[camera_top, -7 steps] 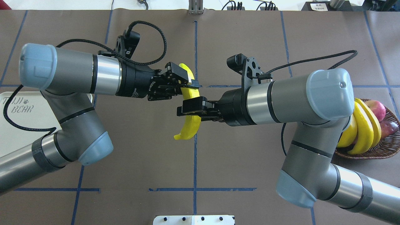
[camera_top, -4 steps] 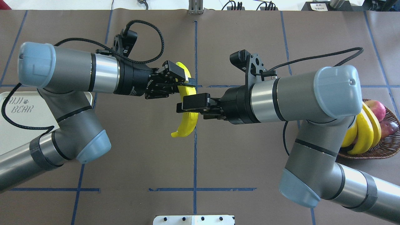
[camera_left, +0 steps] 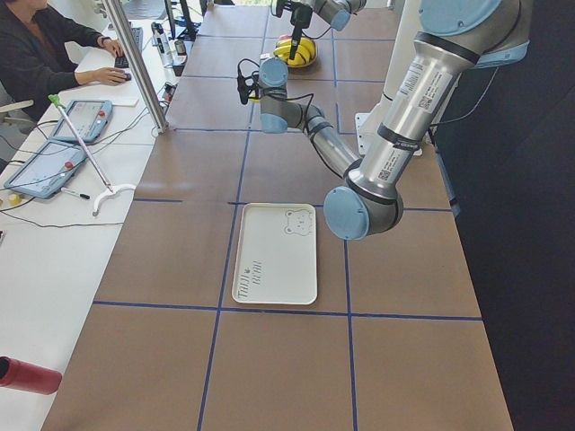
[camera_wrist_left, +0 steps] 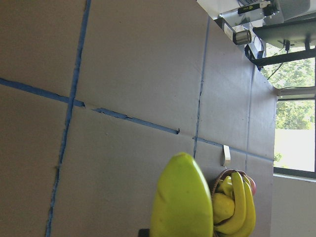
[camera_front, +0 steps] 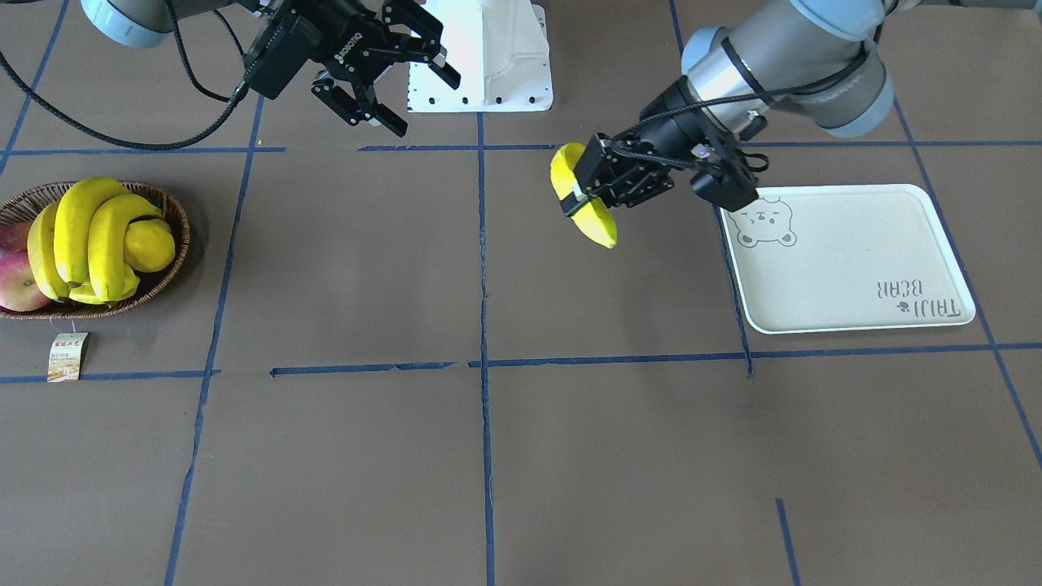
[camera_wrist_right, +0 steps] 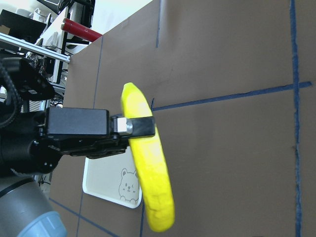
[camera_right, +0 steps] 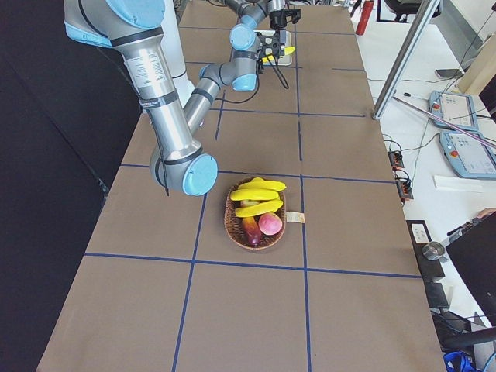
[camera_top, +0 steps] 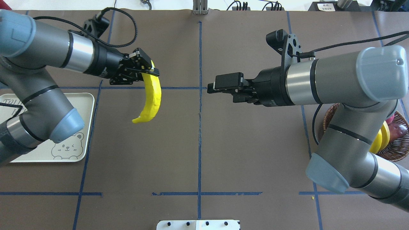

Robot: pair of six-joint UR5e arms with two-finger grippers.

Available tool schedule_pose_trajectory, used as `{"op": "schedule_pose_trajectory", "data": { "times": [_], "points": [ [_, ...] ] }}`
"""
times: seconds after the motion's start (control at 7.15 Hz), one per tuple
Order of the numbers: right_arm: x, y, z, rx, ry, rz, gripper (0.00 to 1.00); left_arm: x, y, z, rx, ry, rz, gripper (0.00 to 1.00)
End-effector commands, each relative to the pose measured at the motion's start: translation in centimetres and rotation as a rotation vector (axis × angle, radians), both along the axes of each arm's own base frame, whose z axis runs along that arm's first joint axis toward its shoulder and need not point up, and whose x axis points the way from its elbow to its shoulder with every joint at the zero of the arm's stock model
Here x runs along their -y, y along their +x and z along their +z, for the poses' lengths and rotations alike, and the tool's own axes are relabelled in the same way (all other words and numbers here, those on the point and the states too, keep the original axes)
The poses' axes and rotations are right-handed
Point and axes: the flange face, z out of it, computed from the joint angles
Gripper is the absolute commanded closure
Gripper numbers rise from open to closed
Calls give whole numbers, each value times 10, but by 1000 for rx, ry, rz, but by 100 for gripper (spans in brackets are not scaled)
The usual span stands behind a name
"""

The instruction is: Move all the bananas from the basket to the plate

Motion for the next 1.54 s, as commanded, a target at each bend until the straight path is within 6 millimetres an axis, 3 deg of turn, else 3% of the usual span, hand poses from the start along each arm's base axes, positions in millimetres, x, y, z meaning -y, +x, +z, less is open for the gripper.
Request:
{"op": "schedule_pose_trajectory", "data": {
  "times": [0.0,0.14,0.28,0.42,0.56,0.84,0.98,1.12,1.26,1.4],
  "points": [
    [32,33,45,-111,-11,79,0,12,-74,119,137,-157,-56,100],
    [43,41,60,-202,3,90,0,4,-106,179,207,-195,-76,100],
    [48,36,69,-279,-30,80,0,-11,-141,233,290,-172,-86,100],
    [49,36,69,-289,-37,80,0,-24,-166,278,360,-156,-80,100],
    [49,36,70,-291,-38,81,0,-24,-176,313,400,-192,-87,100],
    [50,31,71,-296,-41,83,0,-20,-179,377,516,-213,-101,100],
    [49,30,71,-296,-41,81,0,-22,-179,397,534,-238,-94,100],
    [49,29,72,-297,-41,80,0,-23,-180,401,539,-246,-95,100],
    [49,29,72,-297,-41,80,0,-24,-180,403,540,-251,-94,84],
    [48,31,71,-296,-41,80,0,-23,-179,407,543,-256,-91,8]
  ]
}}
